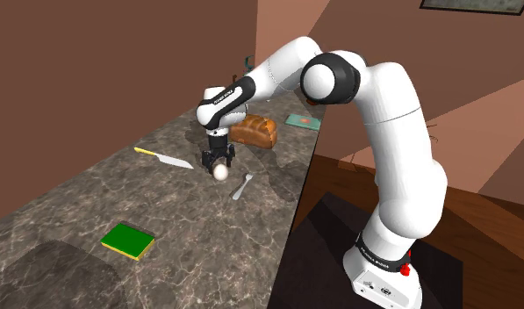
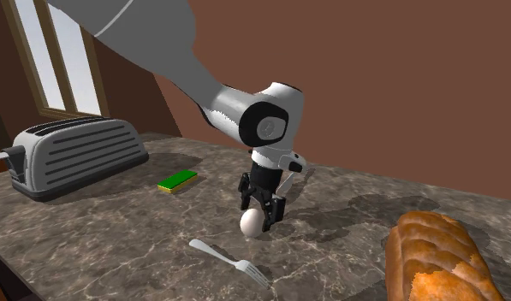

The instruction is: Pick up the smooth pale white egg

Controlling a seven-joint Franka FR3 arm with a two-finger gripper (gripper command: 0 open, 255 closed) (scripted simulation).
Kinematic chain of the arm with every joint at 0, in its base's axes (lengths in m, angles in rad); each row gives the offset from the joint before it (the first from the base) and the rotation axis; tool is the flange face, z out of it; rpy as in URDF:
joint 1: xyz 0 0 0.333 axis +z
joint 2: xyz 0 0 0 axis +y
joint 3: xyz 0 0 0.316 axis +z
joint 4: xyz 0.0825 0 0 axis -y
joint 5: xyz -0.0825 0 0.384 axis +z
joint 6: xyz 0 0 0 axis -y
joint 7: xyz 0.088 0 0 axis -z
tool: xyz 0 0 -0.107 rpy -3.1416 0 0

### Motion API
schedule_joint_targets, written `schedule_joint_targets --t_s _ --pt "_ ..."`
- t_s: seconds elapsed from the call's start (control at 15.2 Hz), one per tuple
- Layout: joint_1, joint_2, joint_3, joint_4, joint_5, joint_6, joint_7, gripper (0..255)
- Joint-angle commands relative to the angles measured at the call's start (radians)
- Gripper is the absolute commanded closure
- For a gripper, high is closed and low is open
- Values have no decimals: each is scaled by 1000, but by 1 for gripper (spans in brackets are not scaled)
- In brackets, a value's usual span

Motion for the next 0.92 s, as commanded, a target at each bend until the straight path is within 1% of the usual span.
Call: schedule_joint_targets --t_s 0.0,0.07,0.66,0.86 --pt "-1 6 0 -2 0 9 -2 0" --pt "-1 5 0 -3 0 8 -2 255" --pt "-1 6 0 -2 0 9 -2 255" --pt "-1 -19 0 0 0 -19 1 255"
